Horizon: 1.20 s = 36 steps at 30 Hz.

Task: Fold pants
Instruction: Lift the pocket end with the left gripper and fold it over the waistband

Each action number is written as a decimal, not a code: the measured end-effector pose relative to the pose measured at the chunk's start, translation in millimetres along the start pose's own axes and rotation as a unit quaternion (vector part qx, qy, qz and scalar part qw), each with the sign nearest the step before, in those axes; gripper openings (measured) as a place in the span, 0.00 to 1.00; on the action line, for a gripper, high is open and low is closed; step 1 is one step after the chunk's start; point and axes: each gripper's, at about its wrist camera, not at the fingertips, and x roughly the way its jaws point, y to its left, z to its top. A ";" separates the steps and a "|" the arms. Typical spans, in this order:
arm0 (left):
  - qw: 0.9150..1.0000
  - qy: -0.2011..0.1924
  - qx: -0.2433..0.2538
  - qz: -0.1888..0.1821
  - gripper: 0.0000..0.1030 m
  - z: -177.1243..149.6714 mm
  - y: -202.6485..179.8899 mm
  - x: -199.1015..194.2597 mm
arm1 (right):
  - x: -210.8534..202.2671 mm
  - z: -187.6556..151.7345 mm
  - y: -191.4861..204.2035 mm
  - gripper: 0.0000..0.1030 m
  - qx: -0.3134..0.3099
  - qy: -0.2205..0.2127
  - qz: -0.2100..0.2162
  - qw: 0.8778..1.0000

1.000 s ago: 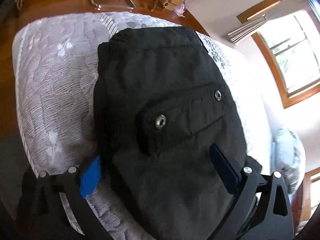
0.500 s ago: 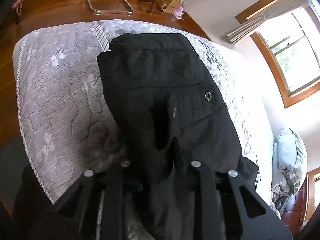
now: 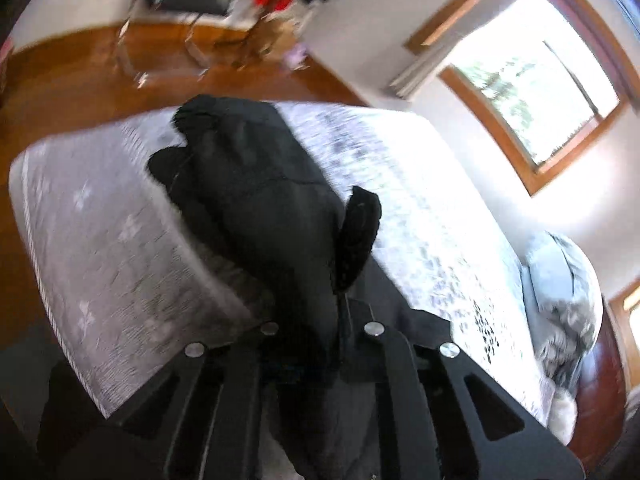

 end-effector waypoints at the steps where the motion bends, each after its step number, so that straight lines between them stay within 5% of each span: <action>1: 1.000 -0.006 0.017 -0.003 0.08 -2.1 -10.8 -4.1 | -0.9 -1.0 -2.3 0.19 0.004 -0.002 0.006 1.000; 14: 0.980 -0.028 0.194 -0.030 0.09 -43.2 -94.4 -15.3 | -15.2 -14.1 -63.7 0.29 0.082 -0.052 0.103 0.990; 25: 0.928 0.004 0.371 -0.045 0.10 -106.0 -134.0 -11.4 | -17.7 -34.9 -124.6 0.31 0.154 -0.088 0.152 0.972; 36: 0.899 0.038 0.435 -0.034 0.12 -143.8 -147.4 0.6 | -36.6 -46.5 -145.2 0.31 0.189 -0.113 0.168 0.961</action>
